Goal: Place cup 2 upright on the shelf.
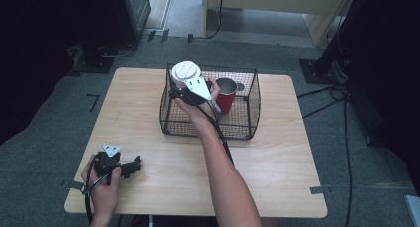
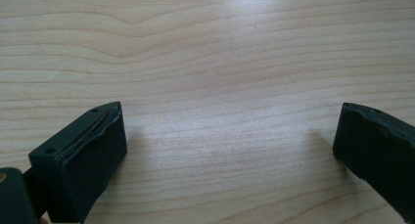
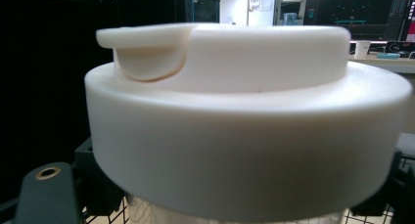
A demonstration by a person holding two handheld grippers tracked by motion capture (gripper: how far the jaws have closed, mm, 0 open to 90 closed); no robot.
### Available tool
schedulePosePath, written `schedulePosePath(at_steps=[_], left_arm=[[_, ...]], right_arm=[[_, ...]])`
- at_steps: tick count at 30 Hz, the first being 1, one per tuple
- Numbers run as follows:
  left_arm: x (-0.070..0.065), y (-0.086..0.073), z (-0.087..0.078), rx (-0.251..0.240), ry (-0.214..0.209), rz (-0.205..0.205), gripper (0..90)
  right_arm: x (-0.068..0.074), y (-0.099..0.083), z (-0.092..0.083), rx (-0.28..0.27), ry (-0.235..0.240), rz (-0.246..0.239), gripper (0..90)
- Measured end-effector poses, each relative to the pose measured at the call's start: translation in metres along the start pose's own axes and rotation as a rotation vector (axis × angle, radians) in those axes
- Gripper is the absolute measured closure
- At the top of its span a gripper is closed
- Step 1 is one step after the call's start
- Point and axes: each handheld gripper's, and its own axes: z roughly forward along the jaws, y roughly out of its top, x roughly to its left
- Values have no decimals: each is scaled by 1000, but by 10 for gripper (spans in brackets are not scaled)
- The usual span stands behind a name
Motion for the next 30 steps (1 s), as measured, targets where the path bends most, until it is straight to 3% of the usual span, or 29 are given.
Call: schedulePosePath(at_steps=[10, 18, 30], left_arm=[[0, 0, 0, 0, 0, 0, 0], [0, 0, 0, 0, 0, 0, 0], [0, 0, 0, 0, 0, 0, 0]], right_arm=[[-8, -12, 10, 50, -23, -1, 159], [-18, -22, 16, 82, -30, -35, 159], [-17, -35, 21, 144, 9, -61, 158]])
